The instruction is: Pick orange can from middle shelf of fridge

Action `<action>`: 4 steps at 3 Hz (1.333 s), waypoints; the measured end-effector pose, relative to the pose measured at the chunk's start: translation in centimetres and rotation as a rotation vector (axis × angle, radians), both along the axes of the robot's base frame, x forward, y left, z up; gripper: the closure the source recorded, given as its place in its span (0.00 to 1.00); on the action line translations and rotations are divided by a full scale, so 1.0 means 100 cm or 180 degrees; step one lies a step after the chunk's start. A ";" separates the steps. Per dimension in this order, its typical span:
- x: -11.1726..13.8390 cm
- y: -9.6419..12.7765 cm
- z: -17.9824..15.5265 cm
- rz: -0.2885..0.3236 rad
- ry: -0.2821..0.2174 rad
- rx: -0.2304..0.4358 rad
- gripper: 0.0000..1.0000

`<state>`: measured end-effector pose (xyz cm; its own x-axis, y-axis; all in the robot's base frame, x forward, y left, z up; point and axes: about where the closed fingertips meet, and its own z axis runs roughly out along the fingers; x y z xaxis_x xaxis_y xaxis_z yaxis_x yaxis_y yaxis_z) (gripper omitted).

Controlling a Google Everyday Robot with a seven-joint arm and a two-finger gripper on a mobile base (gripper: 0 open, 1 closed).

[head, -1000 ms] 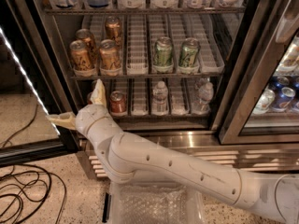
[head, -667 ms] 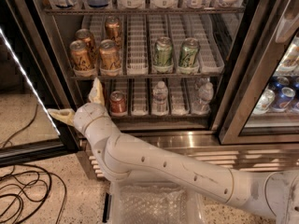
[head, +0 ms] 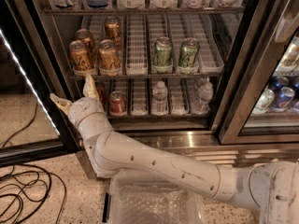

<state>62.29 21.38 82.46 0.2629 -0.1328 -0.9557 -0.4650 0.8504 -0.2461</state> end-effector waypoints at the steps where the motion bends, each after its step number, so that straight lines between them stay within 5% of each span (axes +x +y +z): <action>1: 0.012 0.004 0.007 -0.0121 -0.0065 0.0054 0.28; 4: 0.045 0.008 0.014 -0.0466 -0.0080 0.0140 0.39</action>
Offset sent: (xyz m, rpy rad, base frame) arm 0.0370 0.0051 0.0124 0.0454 -0.0243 -0.1343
